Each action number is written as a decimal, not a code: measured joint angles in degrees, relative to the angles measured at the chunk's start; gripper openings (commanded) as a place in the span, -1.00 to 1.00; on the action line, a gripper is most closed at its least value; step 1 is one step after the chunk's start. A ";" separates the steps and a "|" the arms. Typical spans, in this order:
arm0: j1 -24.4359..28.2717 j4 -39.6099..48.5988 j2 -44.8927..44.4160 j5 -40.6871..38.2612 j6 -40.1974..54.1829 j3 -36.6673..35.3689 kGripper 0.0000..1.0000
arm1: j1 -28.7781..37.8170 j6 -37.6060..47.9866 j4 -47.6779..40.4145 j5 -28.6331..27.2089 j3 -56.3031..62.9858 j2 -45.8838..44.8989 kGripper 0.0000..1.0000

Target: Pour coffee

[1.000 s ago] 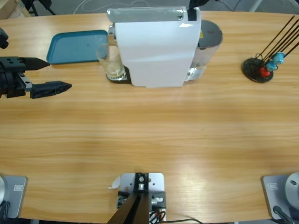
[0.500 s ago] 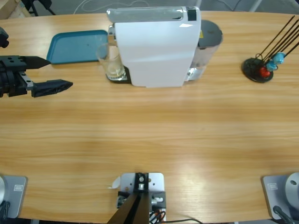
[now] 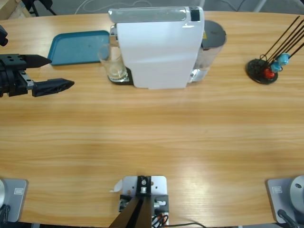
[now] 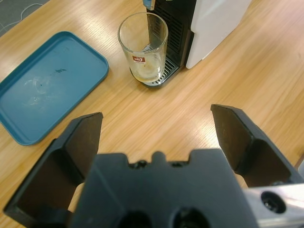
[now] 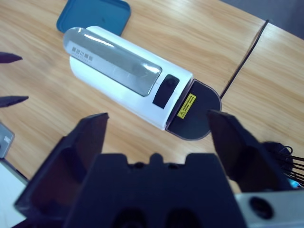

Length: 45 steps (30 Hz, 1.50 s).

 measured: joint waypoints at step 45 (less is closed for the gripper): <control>0.07 -0.35 -4.17 -1.59 0.08 4.06 1.00 | 0.43 -6.31 -36.45 -3.56 64.35 -39.11 1.00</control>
